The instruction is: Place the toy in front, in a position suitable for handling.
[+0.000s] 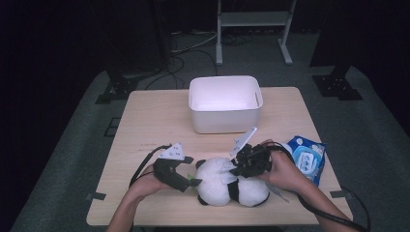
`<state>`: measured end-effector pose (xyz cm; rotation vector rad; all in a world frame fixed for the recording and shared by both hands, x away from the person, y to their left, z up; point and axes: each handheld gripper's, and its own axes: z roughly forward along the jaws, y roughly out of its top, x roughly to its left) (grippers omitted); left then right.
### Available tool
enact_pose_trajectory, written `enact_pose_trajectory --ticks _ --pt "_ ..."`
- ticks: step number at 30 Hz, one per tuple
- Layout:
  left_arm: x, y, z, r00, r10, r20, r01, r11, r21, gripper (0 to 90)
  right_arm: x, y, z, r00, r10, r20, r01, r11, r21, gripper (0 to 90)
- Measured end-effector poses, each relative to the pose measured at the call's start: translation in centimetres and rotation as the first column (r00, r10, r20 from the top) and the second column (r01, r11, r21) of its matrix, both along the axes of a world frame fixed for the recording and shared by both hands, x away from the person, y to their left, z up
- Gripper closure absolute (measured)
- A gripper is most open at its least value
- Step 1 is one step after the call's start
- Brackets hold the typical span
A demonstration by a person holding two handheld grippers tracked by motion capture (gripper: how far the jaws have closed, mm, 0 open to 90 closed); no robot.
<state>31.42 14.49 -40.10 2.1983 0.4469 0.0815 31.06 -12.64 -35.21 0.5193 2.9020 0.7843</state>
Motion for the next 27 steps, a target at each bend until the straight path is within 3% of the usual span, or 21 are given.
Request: enact_pose_trajectory --ticks 4,8,15,16,20,27 --pt "-0.2 -0.5 0.2 0.9993 0.009 0.035 -0.009 1.0 0.002 9.6 -1.2 0.2 -0.1 0.9997 0.024 0.006 -0.024 1.0 -0.002 79.1" --pt "-0.2 -0.8 0.2 0.9991 0.007 0.041 -0.006 0.9999 -0.015 8.2 -2.2 0.2 -0.1 0.9993 0.037 -0.005 -0.037 0.999 0.012 79.1" --pt "-0.3 -1.7 -0.8 0.9993 -0.035 -0.014 0.035 0.9993 0.012 10.1 -3.1 0.0 0.0 0.9971 0.064 -0.041 -0.063 0.998 0.032 78.8" --pt "-0.4 -1.7 -0.9 0.9989 -0.046 -0.006 0.046 0.9989 0.012 15.3 -3.1 0.0 0.1 0.997 0.066 -0.042 -0.064 0.997 0.035 78.7" --pt "-0.5 -1.6 -0.9 0.9994 -0.034 -0.001 0.034 0.9992 0.019 20.5 -2.7 0.1 0.8 0.9979 0.058 -0.03 -0.057 0.997 0.043 78.5" --pt "-0.4 -1.5 -1.0 0.9994 -0.034 -0.011 0.034 0.9993 0.016 21.0 -1.3 -1.4 2.1 0.9999 0.005 -0.016 -0.004 0.998 0.057 78.4"
